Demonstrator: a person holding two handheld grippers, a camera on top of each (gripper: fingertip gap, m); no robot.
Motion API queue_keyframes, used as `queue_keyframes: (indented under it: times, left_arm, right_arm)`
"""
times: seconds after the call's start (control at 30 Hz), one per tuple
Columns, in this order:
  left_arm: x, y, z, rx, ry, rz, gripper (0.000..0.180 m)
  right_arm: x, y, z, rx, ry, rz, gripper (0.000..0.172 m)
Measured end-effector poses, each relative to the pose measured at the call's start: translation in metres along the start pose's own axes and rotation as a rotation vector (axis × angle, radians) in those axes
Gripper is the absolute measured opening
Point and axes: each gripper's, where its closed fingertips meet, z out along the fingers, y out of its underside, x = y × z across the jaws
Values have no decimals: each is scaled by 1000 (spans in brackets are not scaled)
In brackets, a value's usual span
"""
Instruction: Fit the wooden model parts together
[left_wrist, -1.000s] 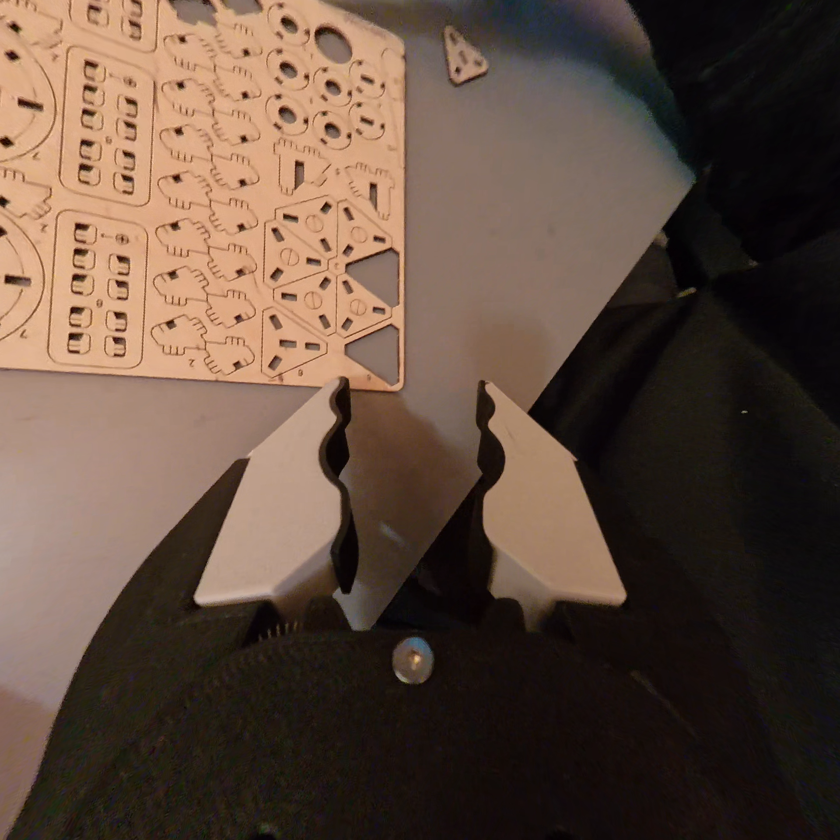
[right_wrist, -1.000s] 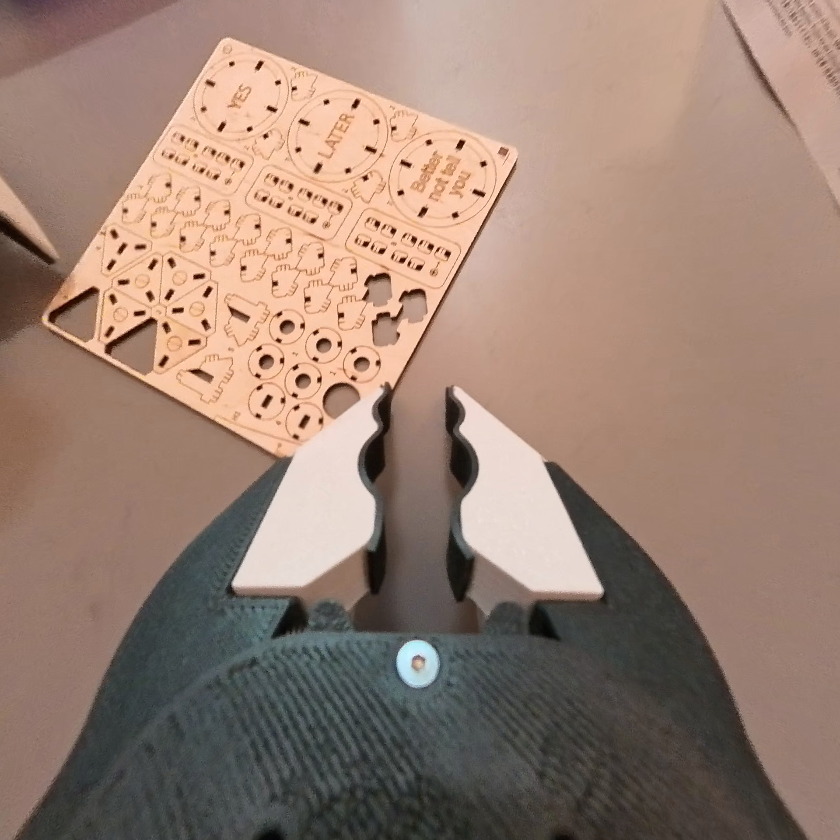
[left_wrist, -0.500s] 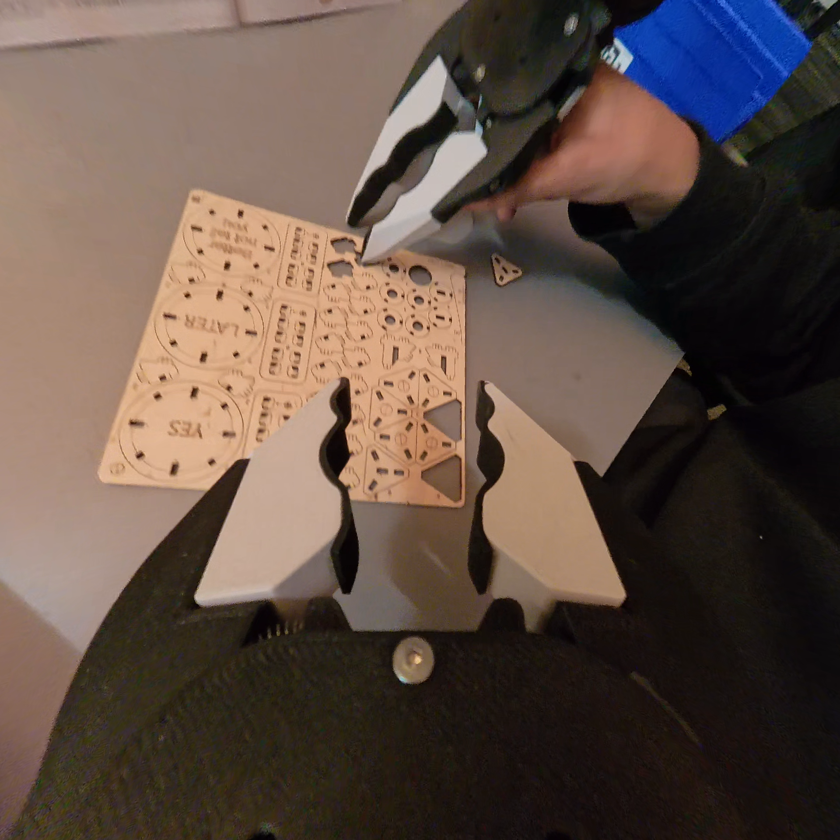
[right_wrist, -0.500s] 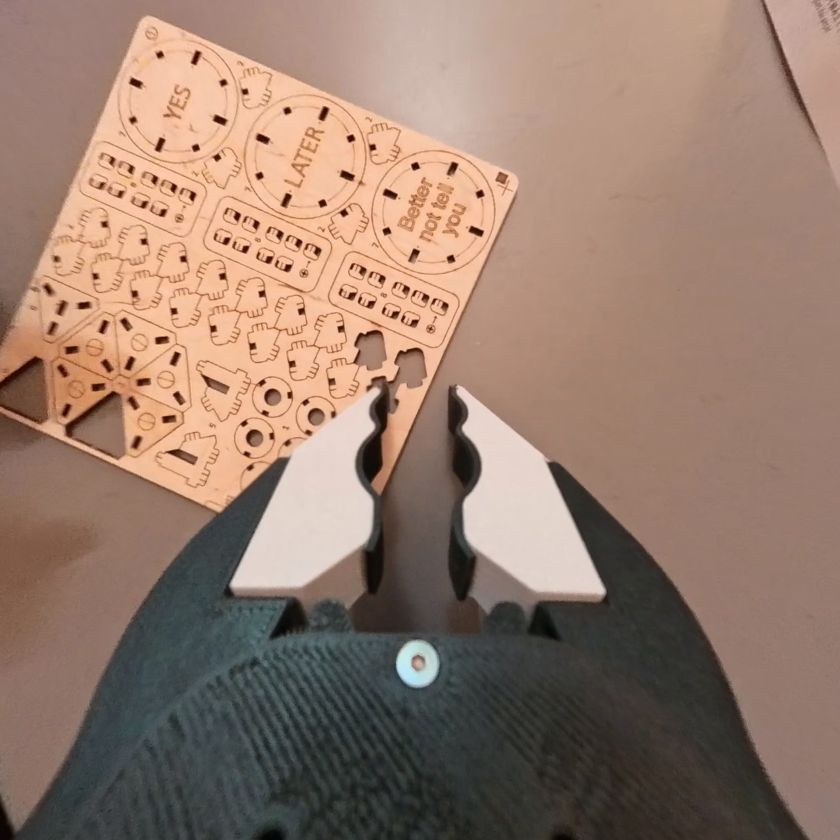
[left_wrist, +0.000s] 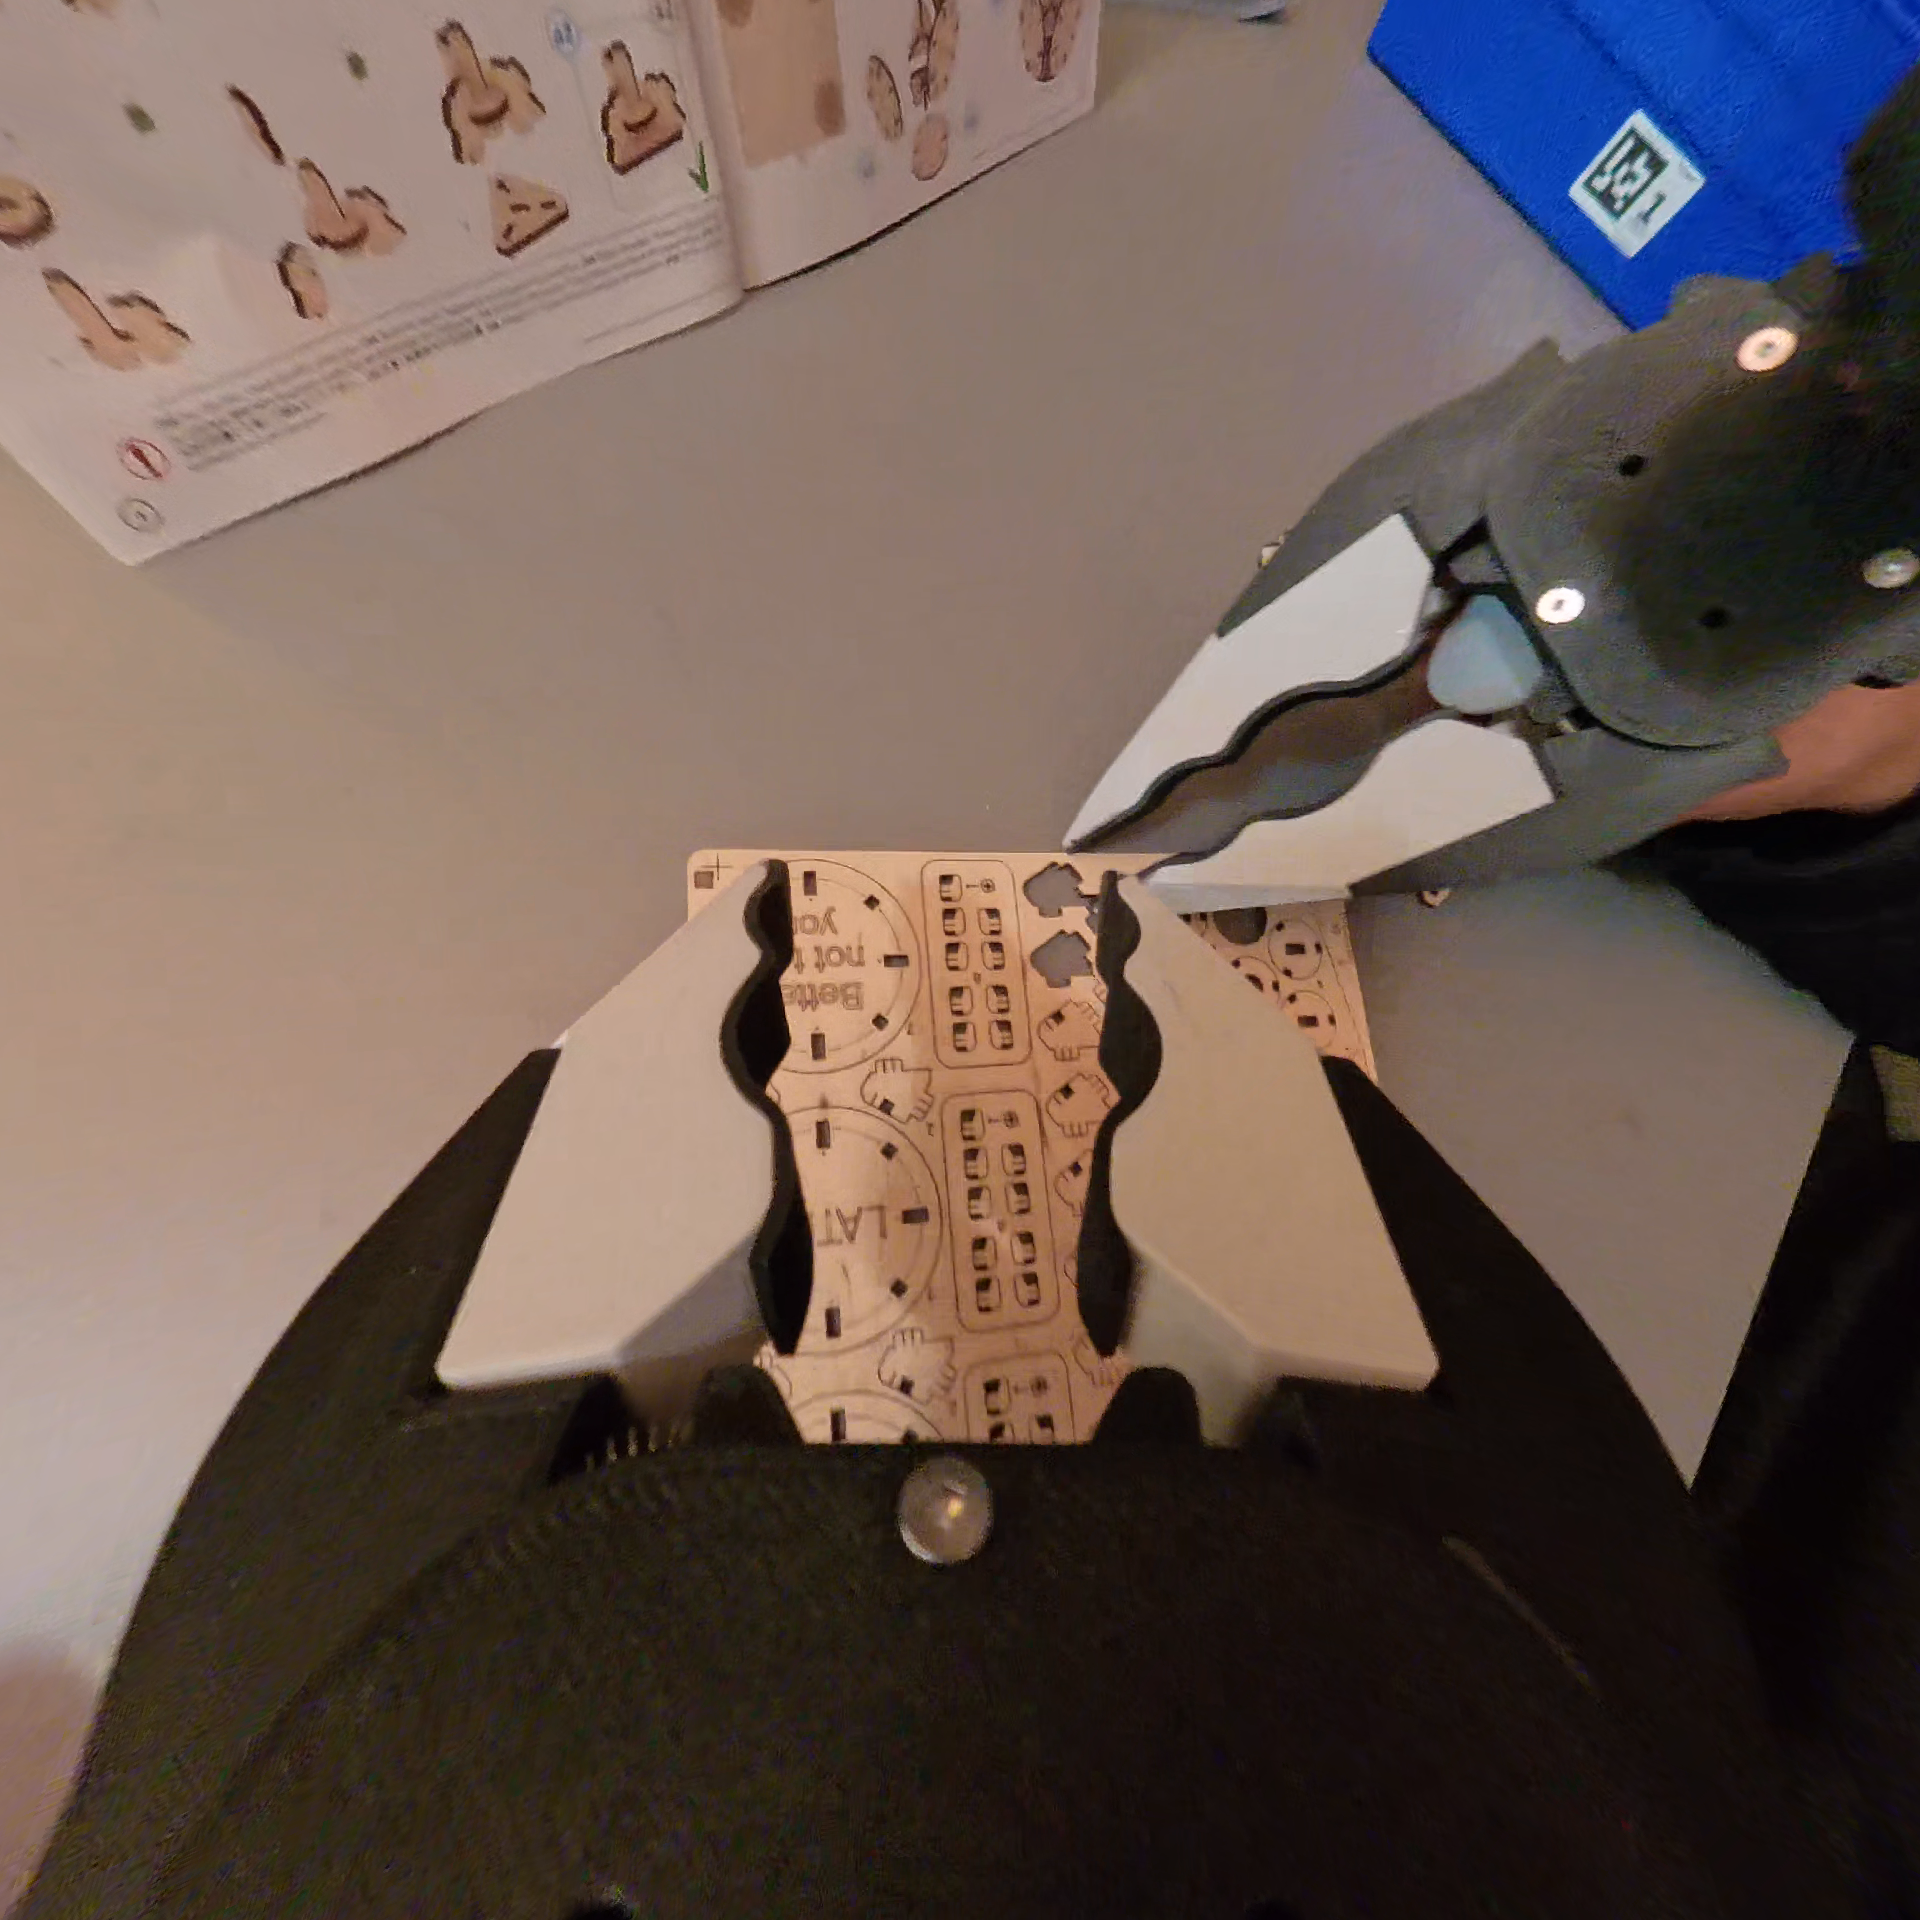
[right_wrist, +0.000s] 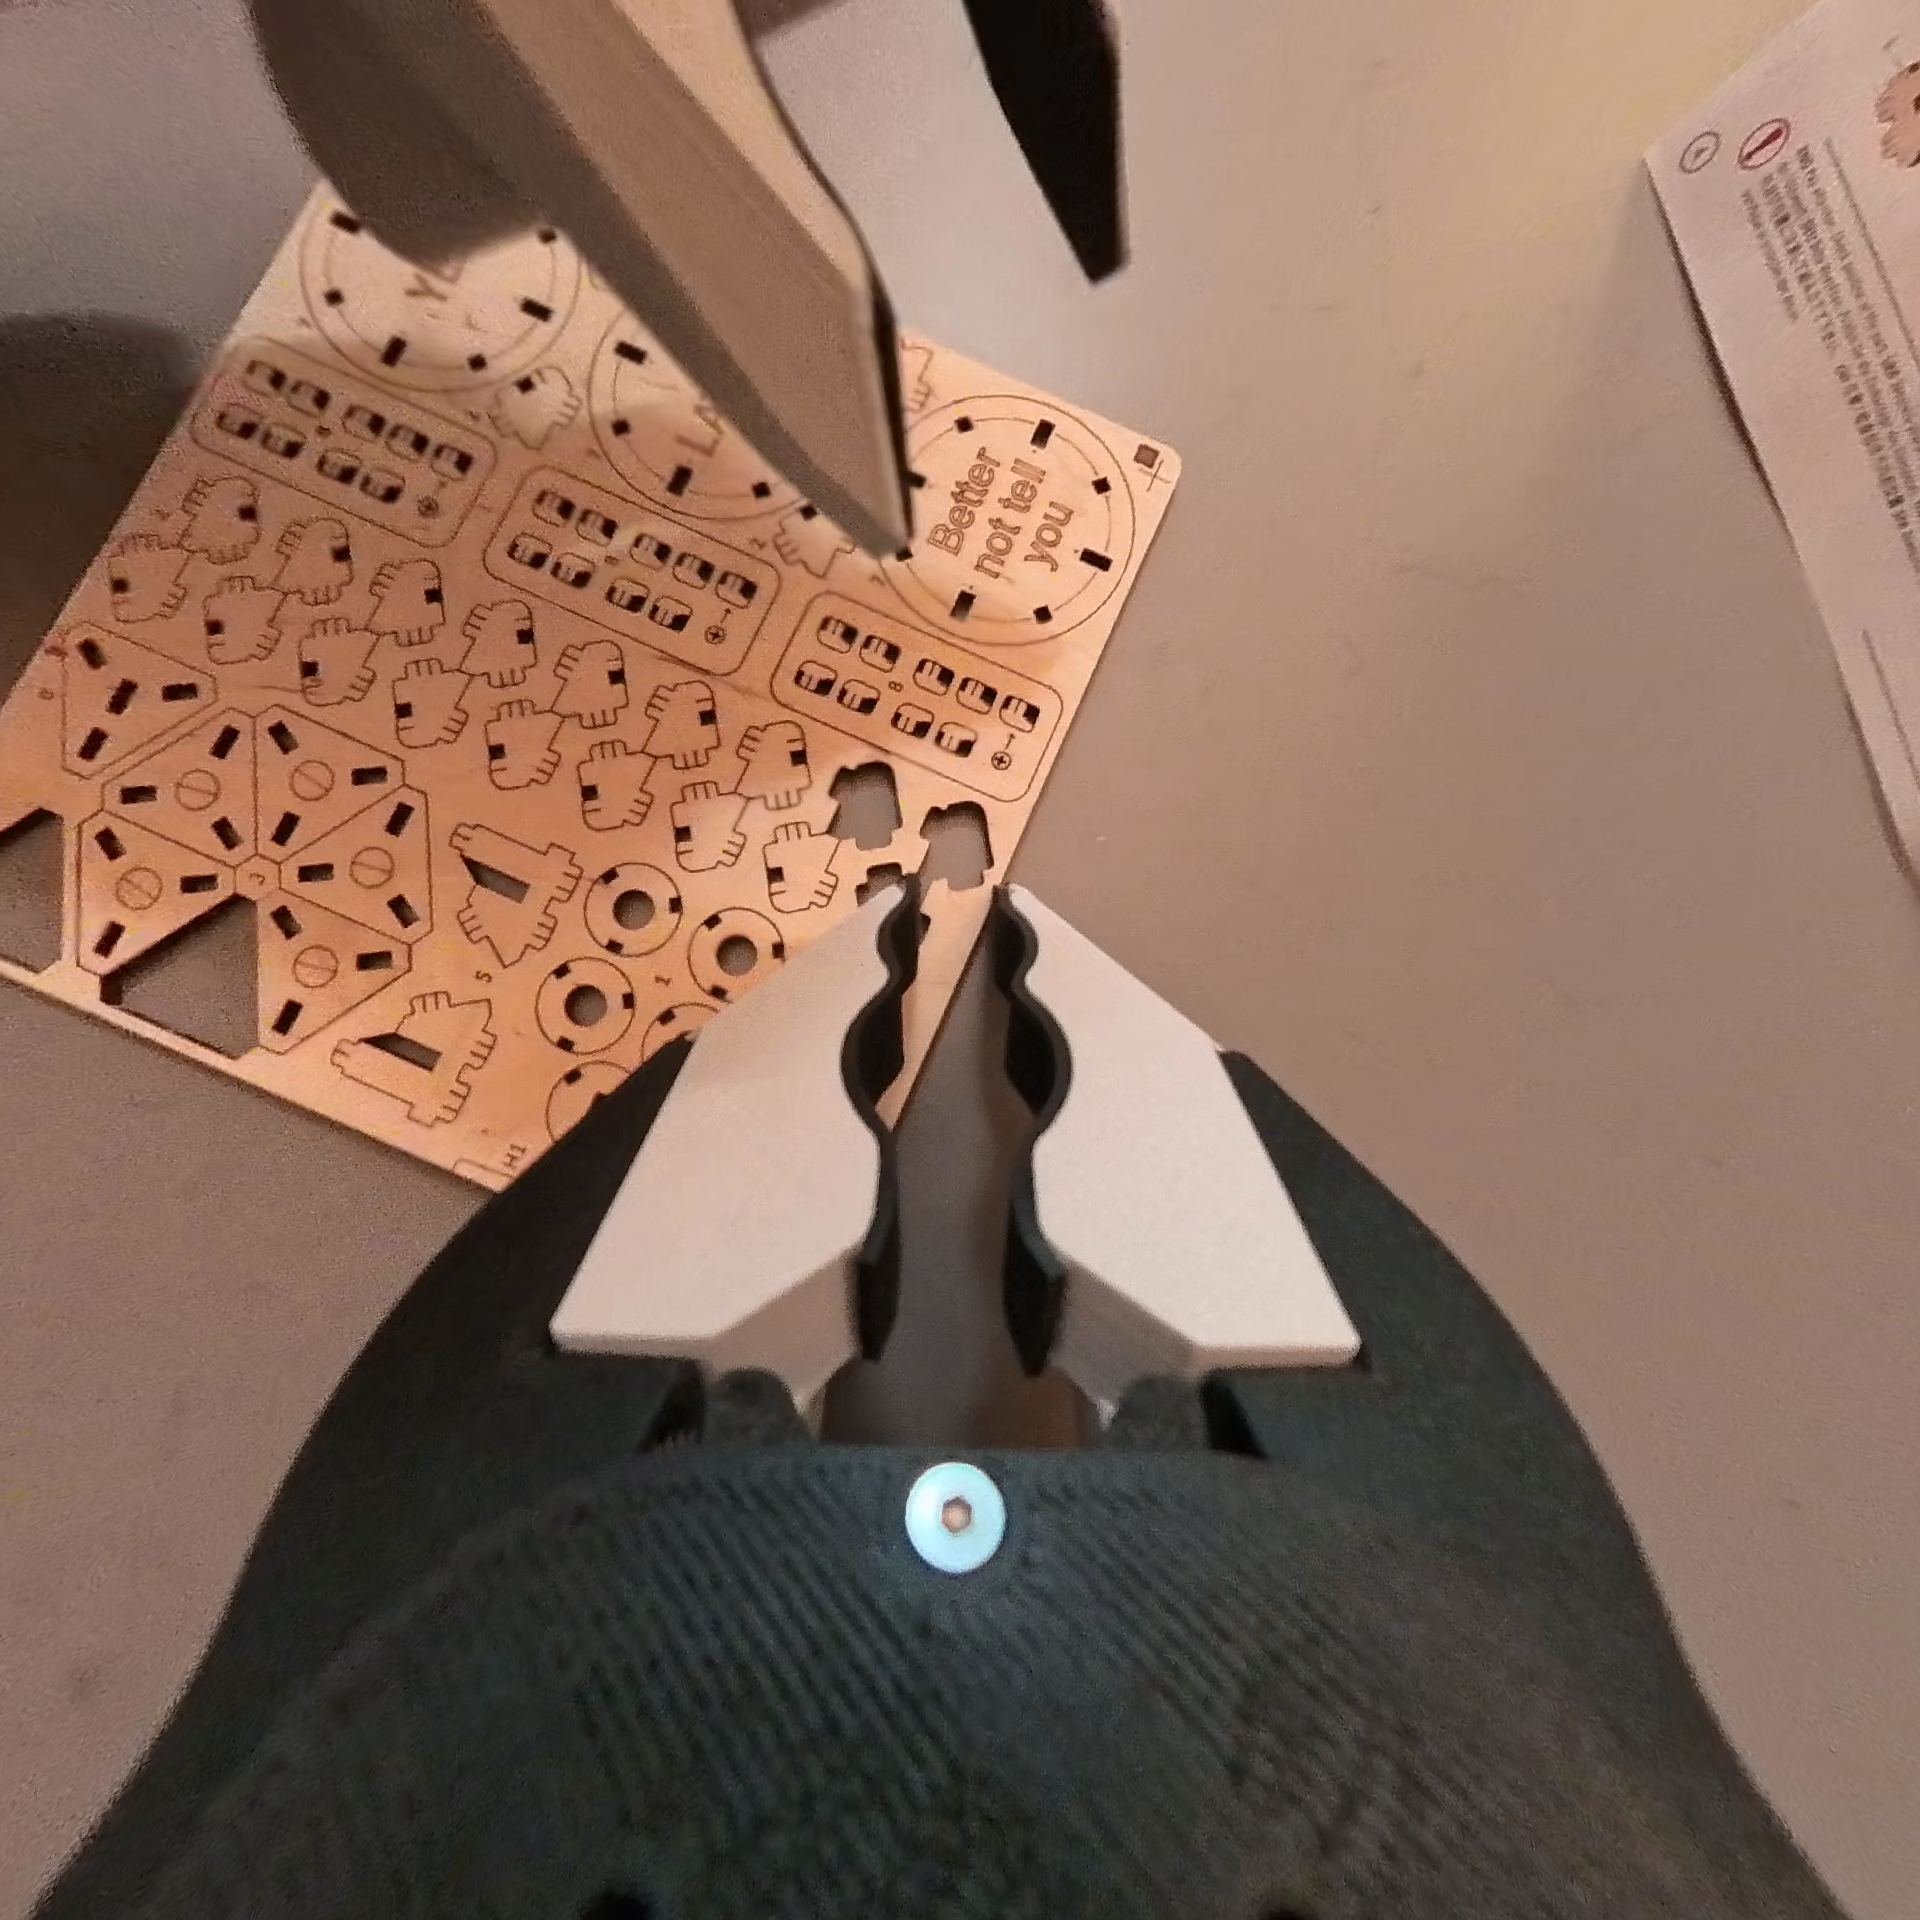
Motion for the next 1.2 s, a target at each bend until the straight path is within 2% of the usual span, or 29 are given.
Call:
queue_keyframes:
  times: [0.23, 0.43, 0.63, 0.73, 0.87, 0.97, 1.07, 1.2]
  left_arm:
    - [-30, 17, 1, 43, -11, -115, 58]
    - [-29, 12, -9, 153, 160, -278, 69]
    - [-25, 17, -12, 172, 346, -452, 72]
    - [-23, 20, -12, 162, 409, -540, 58]
    - [-29, 22, -17, 161, 363, -544, 21]
    - [-31, 20, -20, 167, 334, -540, 8]
    - [-26, 15, -24, 186, 368, -540, 7]
    - [-18, 8, -29, 205, 392, -513, 5]
  right_arm:
    - [-6, -9, -5, 79, -55, 15, 12]
    - [-8, -19, -13, 133, -40, -8, 12]
    - [-11, -24, -16, 160, -36, -31, 12]
    - [-14, -22, -16, 152, -49, -32, 12]
    - [-14, -23, -19, 170, -70, -15, 12]
    - [-14, -27, -24, 218, -118, 26, 11]
    - [-14, -31, -31, 263, -174, 78, 14]
    - [-12, -34, -41, 322, -271, 184, 30]
